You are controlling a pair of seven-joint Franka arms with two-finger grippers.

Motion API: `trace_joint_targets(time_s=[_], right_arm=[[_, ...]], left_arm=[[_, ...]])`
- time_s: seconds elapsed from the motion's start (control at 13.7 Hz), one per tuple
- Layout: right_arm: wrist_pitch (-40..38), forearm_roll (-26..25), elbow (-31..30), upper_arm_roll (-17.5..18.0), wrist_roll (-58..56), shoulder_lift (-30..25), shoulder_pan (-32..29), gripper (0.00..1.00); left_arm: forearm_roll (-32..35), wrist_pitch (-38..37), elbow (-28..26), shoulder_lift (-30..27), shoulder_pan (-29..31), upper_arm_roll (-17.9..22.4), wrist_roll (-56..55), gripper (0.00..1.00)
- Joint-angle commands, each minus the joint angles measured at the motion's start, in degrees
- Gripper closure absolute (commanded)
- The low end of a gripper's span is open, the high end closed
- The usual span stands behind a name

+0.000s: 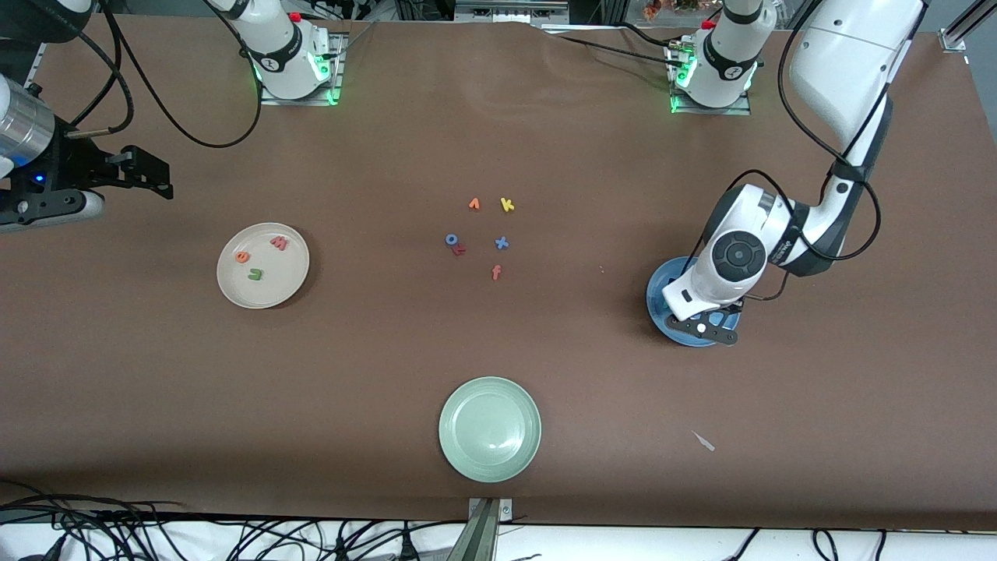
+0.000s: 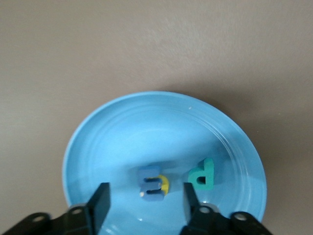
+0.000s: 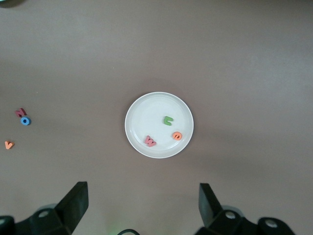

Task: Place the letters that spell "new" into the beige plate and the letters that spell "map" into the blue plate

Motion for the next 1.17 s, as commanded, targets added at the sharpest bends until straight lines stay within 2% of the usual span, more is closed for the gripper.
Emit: trace_joint_targets(time_s=[0.0,0.15,0.29,0.51,0.58,0.66,0.73,0.95,1.1], right_arm=[[-0.90,0.18,0.97,0.20,-0.87,0.25,-0.23,0.00],[-0.99,0.18,0.88,0.20,-0.44,0.25,-0.14,0.00],[-0.99,0.18,0.88,0.20,-0.43,0.25,-0.14,0.00],[-0.90,0.18,0.62,0.20,-0.43,0.34,-0.05,0.00],[-0.90,0.18,0.62,0.20,-0.52,0.34,-0.05,0.00],[-0.99,0.18,0.62,0.20,-0.44,0.34,-0.05,0.00],[-0.90,0.18,0.62,0.20,-0.43,0.34,0.03,0.00],[-0.90,0.18,0.62,0.20,-0.52,0.34,0.03,0.00],[-0.90,0.18,0.62,0.20,-0.61,0.34,0.03,0.00]], left_arm=[[-1.15,-5.42,0.60,-5.92,0.39,-1.55,0.15,0.00],[-6.77,-9.20,2.44,-9.79,0.39,-1.64,0.24,0.00],[-8.11,-14.73,6.64,-12.78,0.30,-1.64,0.24,0.00],[-8.98,-28.86,19.36,-13.23,-0.05,-1.90,0.24,0.00],[-10.38,-32.30,23.50,-13.06,0.21,-1.73,0.33,0.00],[-12.48,-33.73,25.29,-13.49,0.30,-1.21,0.50,0.00],[-14.42,-34.00,25.48,-15.50,0.39,-0.25,0.59,0.00],[-21.27,-34.09,24.26,-19.99,-0.22,6.60,5.13,0.00],[-21.91,-33.92,21.89,-22.54,-2.85,11.43,7.09,0.00]])
